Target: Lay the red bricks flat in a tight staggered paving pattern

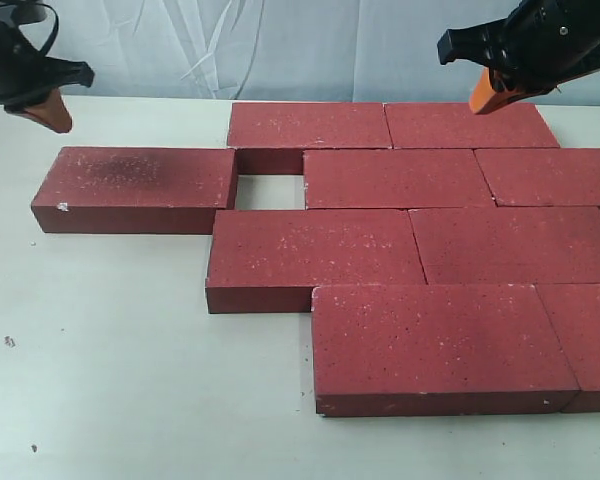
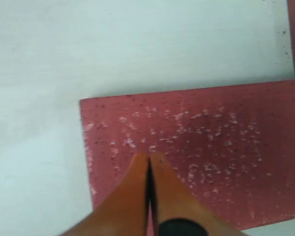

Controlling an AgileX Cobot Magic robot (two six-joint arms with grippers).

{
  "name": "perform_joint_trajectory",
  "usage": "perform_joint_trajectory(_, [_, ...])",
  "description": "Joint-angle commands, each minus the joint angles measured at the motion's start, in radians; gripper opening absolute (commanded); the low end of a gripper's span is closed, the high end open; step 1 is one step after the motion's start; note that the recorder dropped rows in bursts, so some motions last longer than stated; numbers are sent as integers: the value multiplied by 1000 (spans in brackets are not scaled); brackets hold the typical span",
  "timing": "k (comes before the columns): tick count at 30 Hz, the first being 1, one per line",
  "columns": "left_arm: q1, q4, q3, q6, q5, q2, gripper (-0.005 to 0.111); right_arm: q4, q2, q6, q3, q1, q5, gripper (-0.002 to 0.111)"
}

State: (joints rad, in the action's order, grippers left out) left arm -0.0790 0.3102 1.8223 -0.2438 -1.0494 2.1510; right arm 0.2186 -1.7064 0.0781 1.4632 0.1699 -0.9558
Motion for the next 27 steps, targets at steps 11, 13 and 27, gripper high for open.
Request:
perform_joint_trajectory(11, [-33, -233, -86, 88, 101, -11, 0, -7, 4, 4, -3, -6, 2, -1])
perform_joint_trajectory(13, [-33, -235, -96, 88, 110, -11, 0, -7, 4, 4, -3, -6, 2, -1])
perform_joint_trajectory(27, [-33, -99, -144, 80, 124, 49, 0, -9, 4, 4, -3, -6, 4, -1])
